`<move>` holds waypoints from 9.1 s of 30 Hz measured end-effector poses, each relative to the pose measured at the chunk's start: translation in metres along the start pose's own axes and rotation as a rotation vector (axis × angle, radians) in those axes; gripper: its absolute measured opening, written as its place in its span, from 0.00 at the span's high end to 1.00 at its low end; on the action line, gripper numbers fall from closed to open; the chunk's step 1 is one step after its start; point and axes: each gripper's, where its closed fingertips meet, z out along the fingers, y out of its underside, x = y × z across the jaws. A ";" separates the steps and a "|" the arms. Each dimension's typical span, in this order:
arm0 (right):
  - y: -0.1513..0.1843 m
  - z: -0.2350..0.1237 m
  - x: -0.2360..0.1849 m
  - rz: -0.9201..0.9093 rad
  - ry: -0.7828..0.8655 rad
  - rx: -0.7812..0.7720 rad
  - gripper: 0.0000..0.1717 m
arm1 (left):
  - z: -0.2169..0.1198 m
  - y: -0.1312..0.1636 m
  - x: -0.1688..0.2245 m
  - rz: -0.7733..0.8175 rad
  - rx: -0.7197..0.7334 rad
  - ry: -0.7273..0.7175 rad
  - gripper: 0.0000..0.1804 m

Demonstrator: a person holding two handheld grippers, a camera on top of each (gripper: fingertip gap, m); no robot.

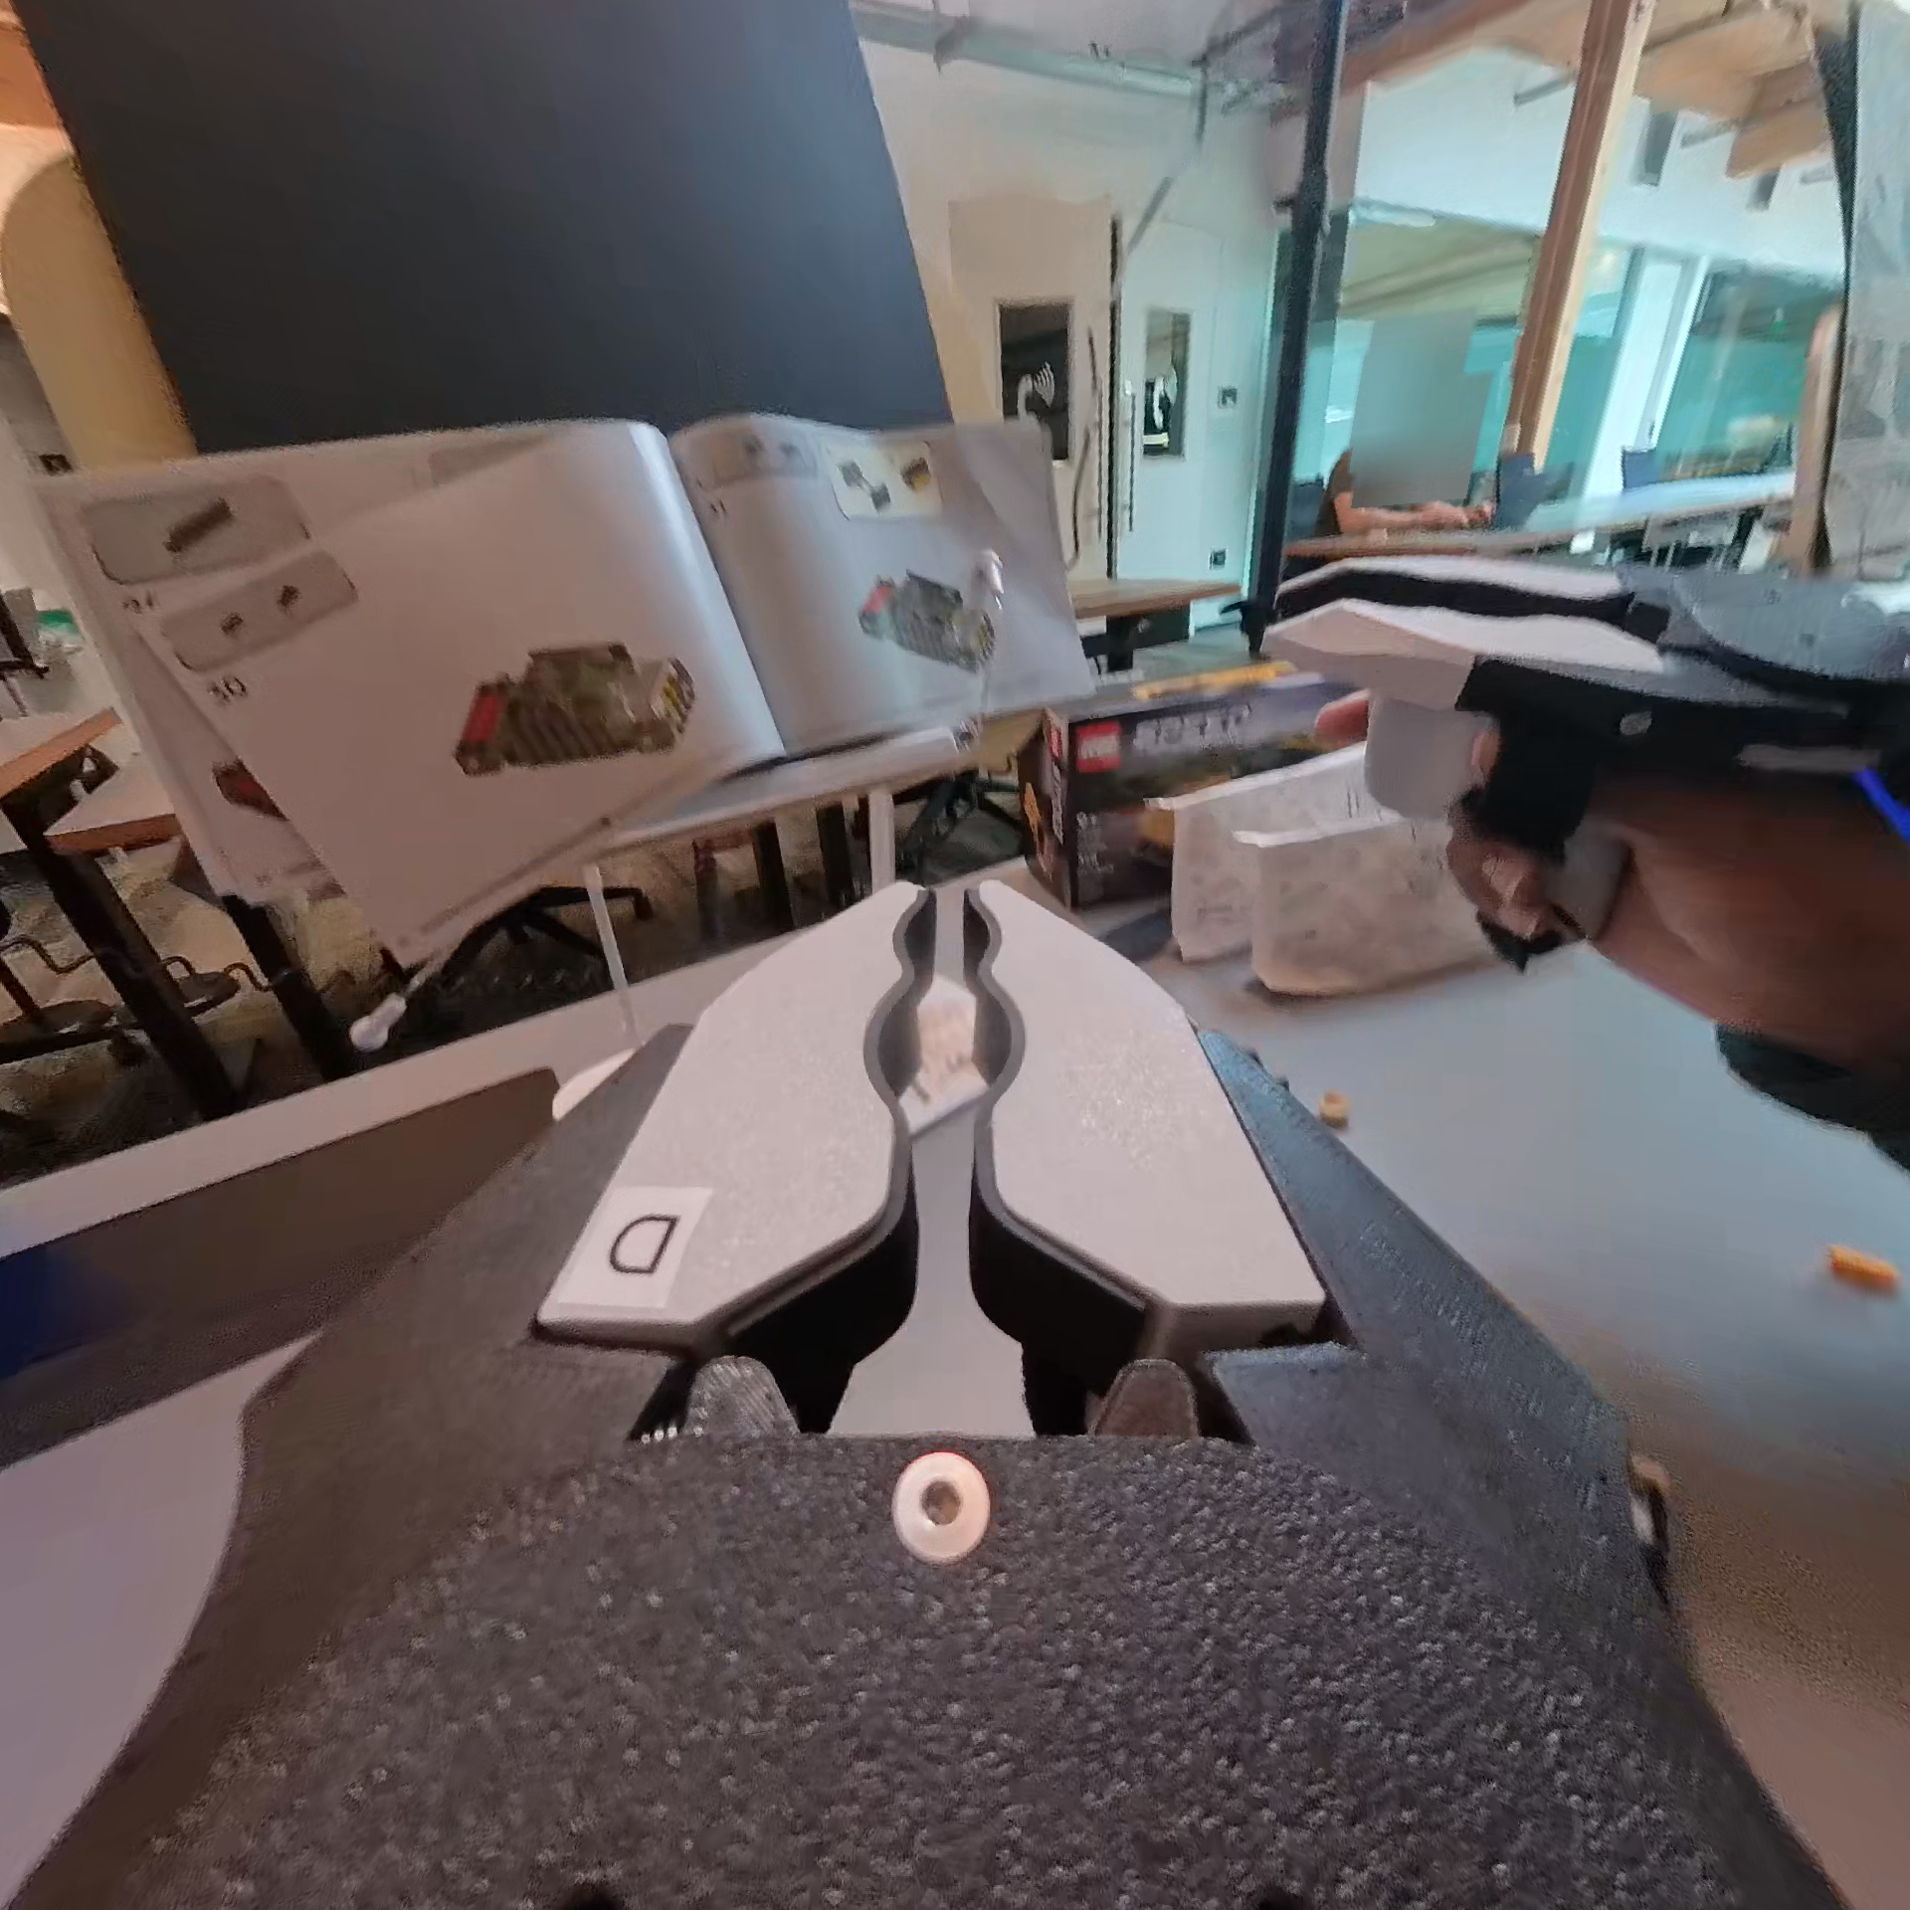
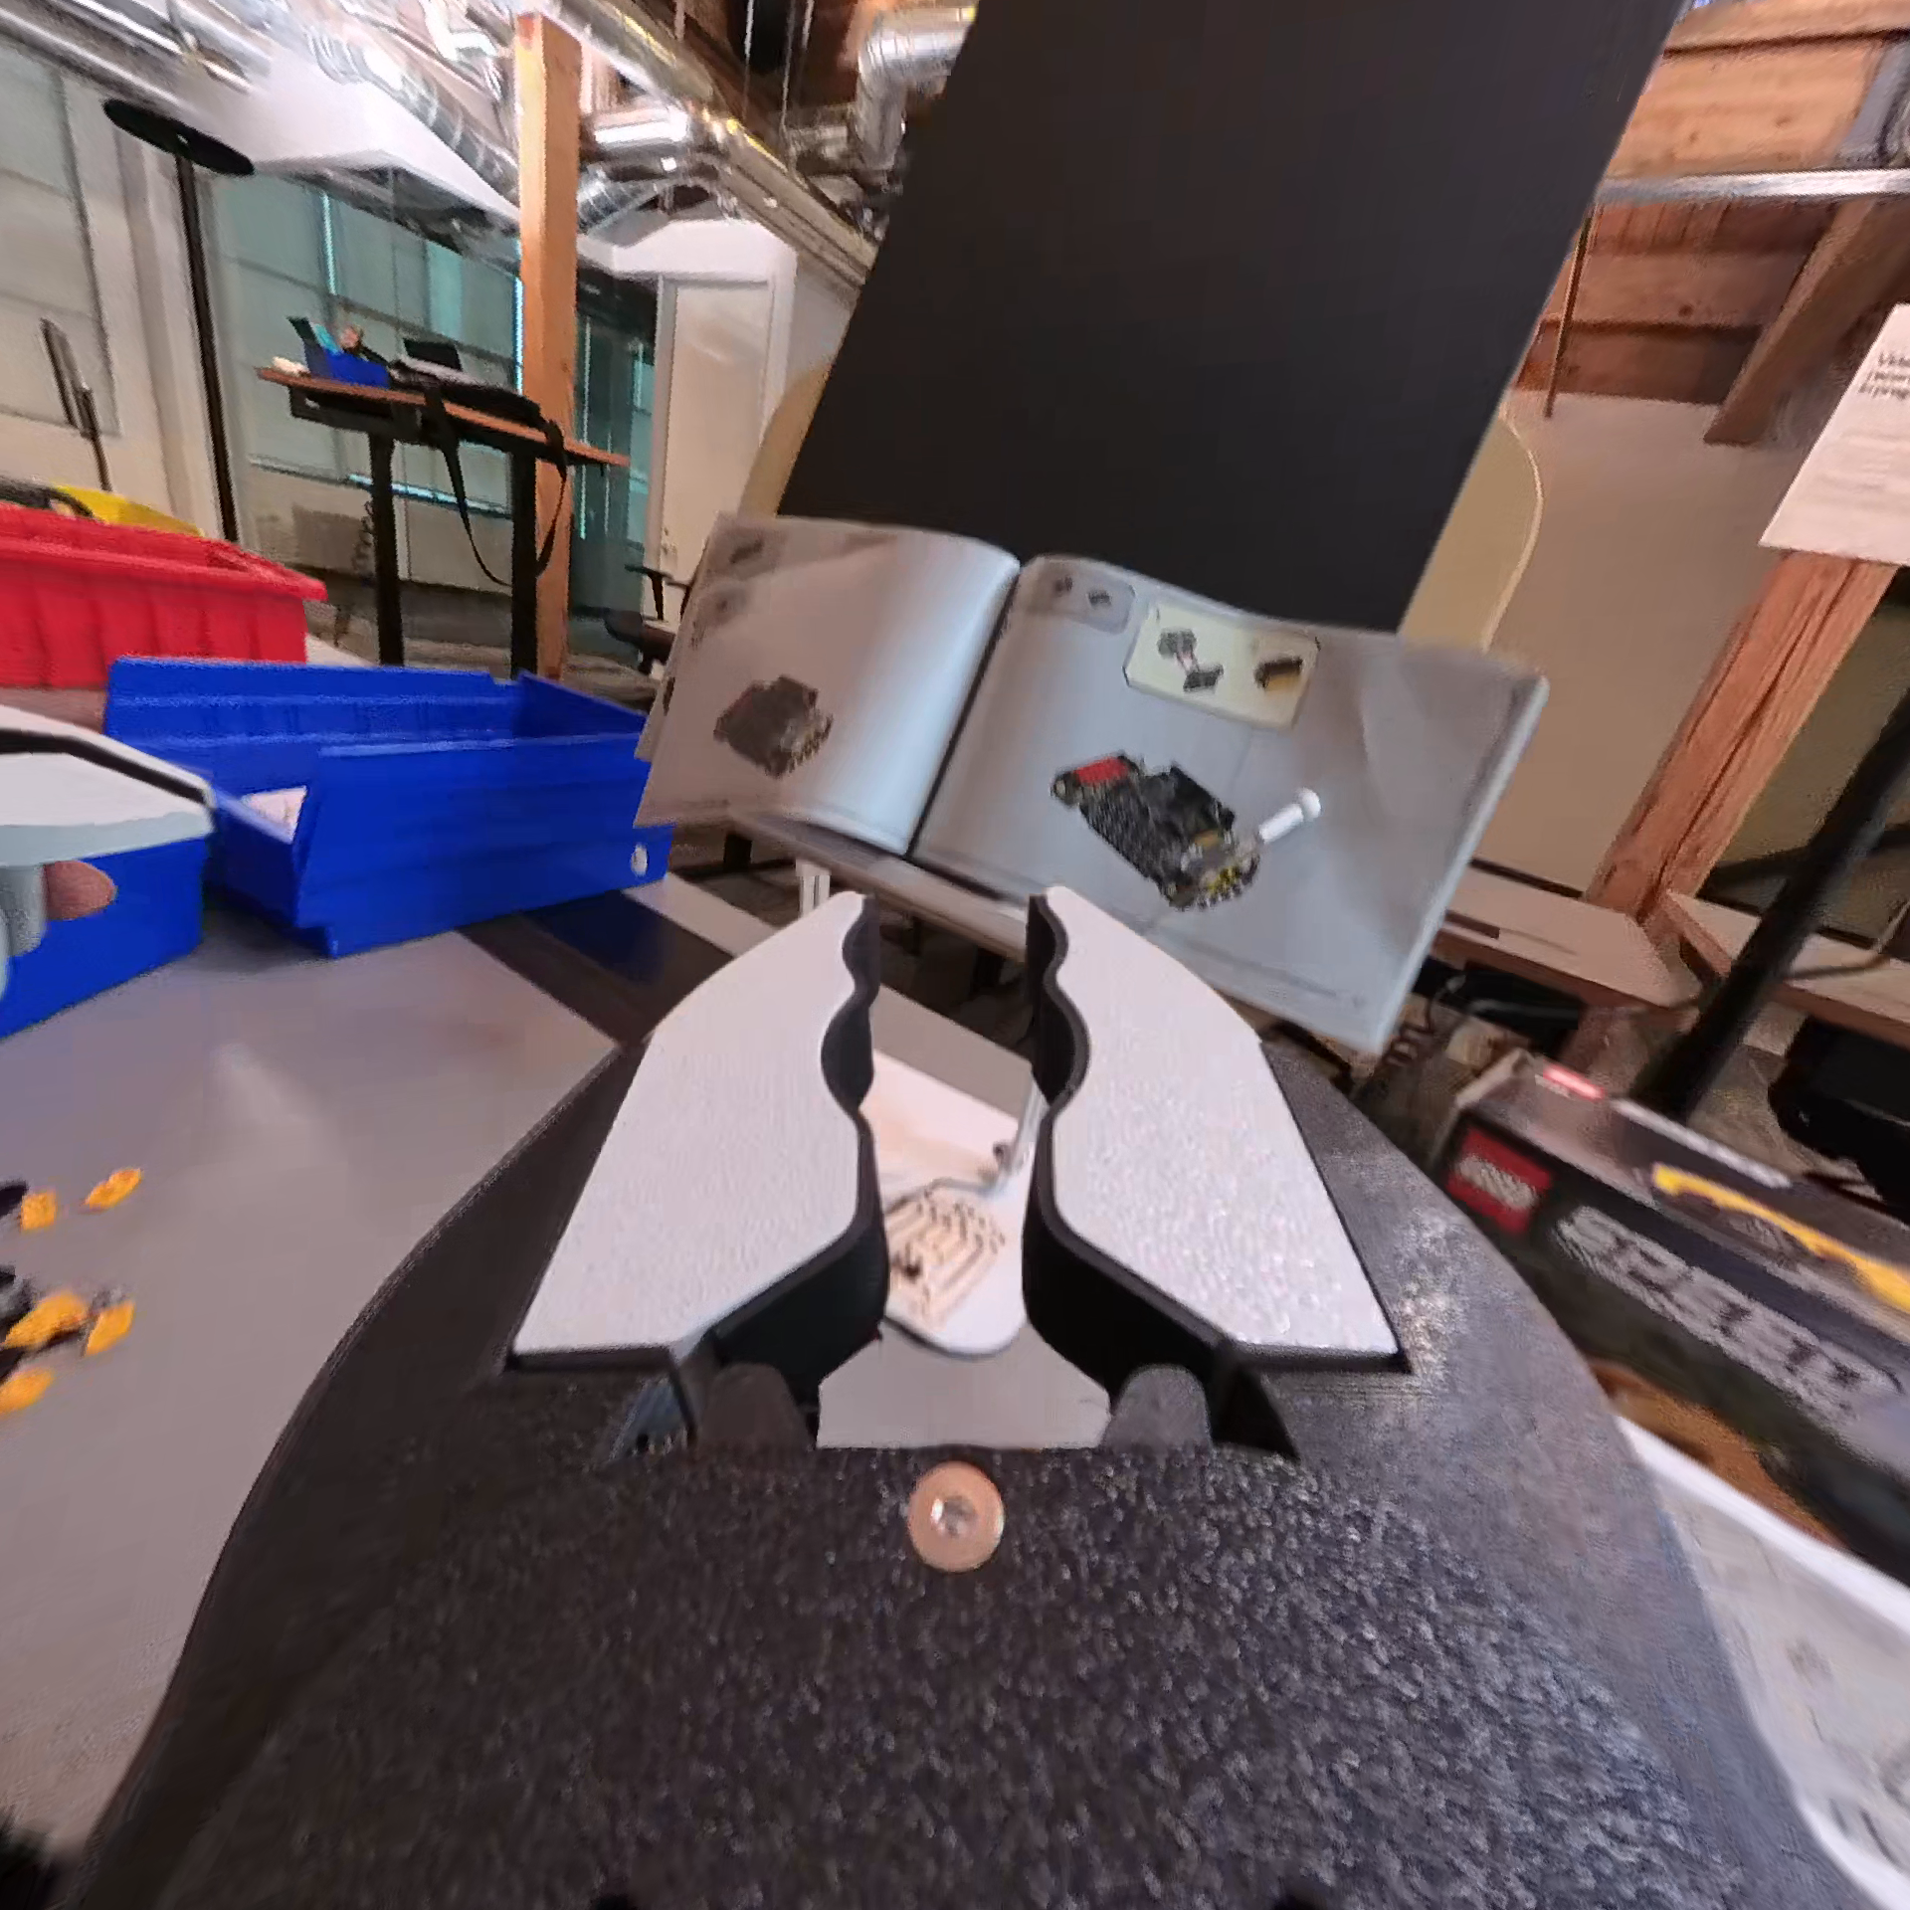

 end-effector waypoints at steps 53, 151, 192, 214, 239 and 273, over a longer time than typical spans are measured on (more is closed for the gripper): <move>-0.024 0.113 -0.075 -0.173 -0.139 -0.006 1.00 | 0.039 0.016 -0.083 -0.025 0.027 -0.181 0.98; 0.153 -0.127 -0.164 -0.377 -1.113 -0.694 0.96 | -0.071 0.178 0.144 0.053 -0.808 0.820 0.67; 0.146 -0.135 -0.154 -0.058 -1.094 -0.657 0.94 | -0.068 0.175 0.142 0.077 -0.759 0.806 0.68; 0.144 -0.131 -0.163 -0.288 -1.114 -0.714 0.95 | -0.064 0.170 0.147 0.097 -0.713 0.805 0.67; 0.143 -0.147 -0.138 0.152 -1.087 -0.613 0.96 | -0.066 0.170 0.148 0.057 -0.750 0.829 0.68; 0.137 -0.120 -0.149 -0.016 -0.856 -0.706 0.82 | -0.062 0.172 0.144 0.092 -0.760 0.773 0.68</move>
